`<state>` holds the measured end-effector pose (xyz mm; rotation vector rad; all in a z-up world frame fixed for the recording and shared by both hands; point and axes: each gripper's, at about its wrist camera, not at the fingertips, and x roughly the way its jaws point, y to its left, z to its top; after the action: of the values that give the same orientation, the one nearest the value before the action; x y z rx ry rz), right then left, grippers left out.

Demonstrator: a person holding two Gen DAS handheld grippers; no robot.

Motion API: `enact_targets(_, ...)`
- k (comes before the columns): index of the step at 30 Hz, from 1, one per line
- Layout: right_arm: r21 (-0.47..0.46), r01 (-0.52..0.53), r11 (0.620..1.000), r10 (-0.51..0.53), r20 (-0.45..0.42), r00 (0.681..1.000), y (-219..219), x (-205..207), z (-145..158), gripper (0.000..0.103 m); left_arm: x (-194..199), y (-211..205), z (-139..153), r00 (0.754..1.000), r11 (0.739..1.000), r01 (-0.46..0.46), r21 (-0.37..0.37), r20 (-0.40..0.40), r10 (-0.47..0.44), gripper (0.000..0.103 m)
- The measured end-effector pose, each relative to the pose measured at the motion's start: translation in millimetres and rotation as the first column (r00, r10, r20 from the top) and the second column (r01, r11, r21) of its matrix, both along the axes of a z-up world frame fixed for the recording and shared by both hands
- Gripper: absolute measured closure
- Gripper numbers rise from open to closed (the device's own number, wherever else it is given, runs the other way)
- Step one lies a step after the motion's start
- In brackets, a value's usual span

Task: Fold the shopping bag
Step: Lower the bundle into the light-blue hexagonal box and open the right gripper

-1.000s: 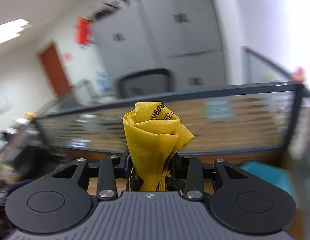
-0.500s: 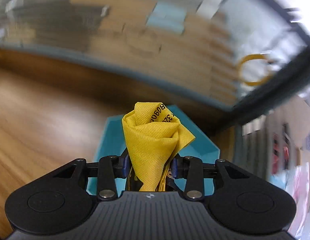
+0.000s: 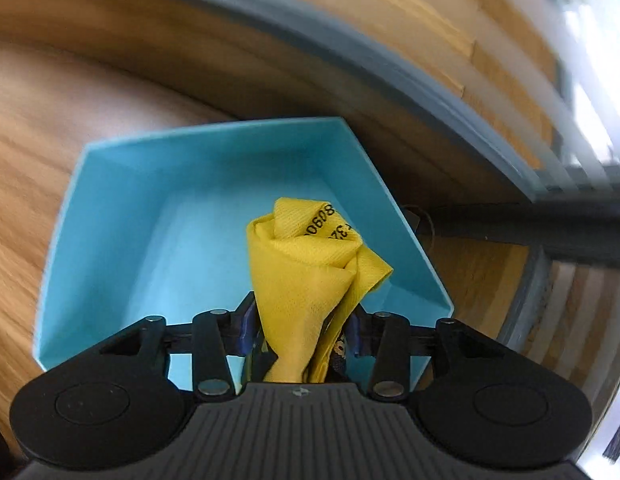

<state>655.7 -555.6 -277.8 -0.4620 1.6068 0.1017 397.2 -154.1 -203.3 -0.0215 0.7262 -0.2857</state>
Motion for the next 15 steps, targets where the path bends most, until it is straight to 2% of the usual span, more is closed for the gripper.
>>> enact_targets(2, -0.063, -0.05, 0.997, 0.049, -0.007, 0.999, -0.3, 4.9, -12.1, 0.043, 1.9, -5.0, 4.7, 1.0, 0.999, 0.022, 0.031, 0.01, -0.022, 0.0)
enact_targets(3, -0.072, -0.069, 0.995, 0.069, -0.007, 0.998, -1.3, 5.0, -17.8, 0.042, 2.3, -5.3, 6.6, 1.0, 0.999, 0.024, 0.035, 0.012, -0.025, 0.0)
enact_targets(6, -0.069, -0.101, 0.993, 0.102, 0.011, 0.995, -9.5, 1.9, -34.3, 0.038, 1.8, -12.6, 9.6, 0.999, 0.996, 0.037, 0.08, 0.026, -0.039, 0.0)
enact_targets(7, -0.071, -0.113, 0.991, 0.115, 0.023, 0.993, -13.2, -0.6, -39.5, 0.032, 2.3, -14.9, 9.9, 0.999, 0.995, 0.039, 0.091, 0.023, -0.042, 0.0)
enact_targets(9, -0.068, -0.144, 0.987, 0.148, 0.044, 0.988, -17.2, -6.3, -41.6, 0.028, 2.8, -18.5, 10.1, 0.999, 0.994, 0.039, 0.107, 0.02, -0.041, 0.0)
enact_targets(12, -0.044, -0.143, 0.989, 0.146, 0.091, 0.985, -25.5, -14.1, -31.3, 0.024, 2.3, -22.5, 9.7, 1.0, 0.991, 0.021, 0.131, 0.017, -0.023, 0.0)
enact_targets(13, -0.033, -0.14, 0.99, 0.143, 0.111, 0.984, -28.9, -17.0, -26.5, 0.017, 1.6, -24.0, 9.5, 1.0, 0.989, 0.01, 0.146, 0.017, -0.012, 0.0)
enact_targets(15, -0.029, -0.156, 0.987, 0.159, 0.189, 0.969, -31.7, -28.2, -7.7, 0.012, -1.7, -24.7, 10.8, 1.0, 0.985, -0.018, 0.171, 0.026, 0.014, 0.0)
